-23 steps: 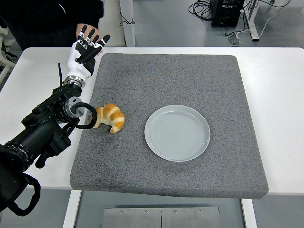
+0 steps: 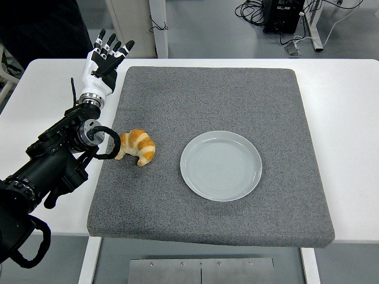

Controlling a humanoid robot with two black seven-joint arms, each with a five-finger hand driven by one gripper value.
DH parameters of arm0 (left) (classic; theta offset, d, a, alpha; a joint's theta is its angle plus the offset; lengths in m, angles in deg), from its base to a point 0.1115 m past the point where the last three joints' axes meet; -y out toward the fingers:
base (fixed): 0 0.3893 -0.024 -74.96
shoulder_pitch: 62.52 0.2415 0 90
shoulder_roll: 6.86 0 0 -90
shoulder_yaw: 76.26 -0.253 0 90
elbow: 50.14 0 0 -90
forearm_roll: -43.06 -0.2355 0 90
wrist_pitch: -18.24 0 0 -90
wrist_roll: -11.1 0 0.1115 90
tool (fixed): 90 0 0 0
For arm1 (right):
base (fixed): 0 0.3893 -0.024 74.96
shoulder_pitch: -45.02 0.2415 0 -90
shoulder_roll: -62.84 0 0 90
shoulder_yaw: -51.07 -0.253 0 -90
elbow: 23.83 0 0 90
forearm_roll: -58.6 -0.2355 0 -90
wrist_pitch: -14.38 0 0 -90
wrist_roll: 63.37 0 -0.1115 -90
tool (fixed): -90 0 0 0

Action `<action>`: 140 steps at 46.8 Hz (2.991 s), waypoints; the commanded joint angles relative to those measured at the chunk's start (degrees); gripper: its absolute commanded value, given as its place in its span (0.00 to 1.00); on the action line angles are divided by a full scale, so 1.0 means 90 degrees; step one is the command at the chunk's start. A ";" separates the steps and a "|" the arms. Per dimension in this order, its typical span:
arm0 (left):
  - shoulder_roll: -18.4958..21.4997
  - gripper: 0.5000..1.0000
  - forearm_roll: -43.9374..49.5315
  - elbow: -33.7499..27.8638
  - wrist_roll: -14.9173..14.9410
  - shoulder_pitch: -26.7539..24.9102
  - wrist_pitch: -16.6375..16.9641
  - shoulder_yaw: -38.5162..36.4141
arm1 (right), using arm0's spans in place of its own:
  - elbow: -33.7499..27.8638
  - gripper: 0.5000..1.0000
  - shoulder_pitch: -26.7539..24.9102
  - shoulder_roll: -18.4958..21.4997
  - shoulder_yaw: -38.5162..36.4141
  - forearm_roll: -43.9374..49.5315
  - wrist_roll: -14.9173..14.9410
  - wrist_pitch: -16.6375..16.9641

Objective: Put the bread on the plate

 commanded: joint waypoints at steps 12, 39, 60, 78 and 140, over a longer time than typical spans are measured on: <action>0.0030 0.94 -0.0123 -0.0096 0.0062 0.0006 0.0000 -0.0302 | 0.0000 1.00 0.0000 0.0000 0.0000 0.0000 0.0001 0.0000; 0.2169 0.94 -0.1147 -0.2665 0.0091 -0.0150 0.0381 -0.2294 | 0.0000 1.00 0.0000 0.0000 0.0000 0.0000 0.0001 0.0000; 0.3389 0.94 -0.3403 -0.4247 0.0432 -0.0111 0.0938 -0.2890 | 0.0000 1.00 0.0000 0.0000 0.0000 0.0000 0.0001 0.0000; 0.4190 0.94 -0.5132 -0.5369 0.1116 -0.0101 0.0928 -0.3007 | 0.0000 1.00 0.0000 0.0000 0.0000 0.0000 0.0001 0.0000; 0.4415 0.94 -0.7867 -0.5702 0.1526 0.0436 0.1465 -0.3349 | 0.0000 1.00 0.0000 0.0000 0.0000 0.0000 0.0001 0.0000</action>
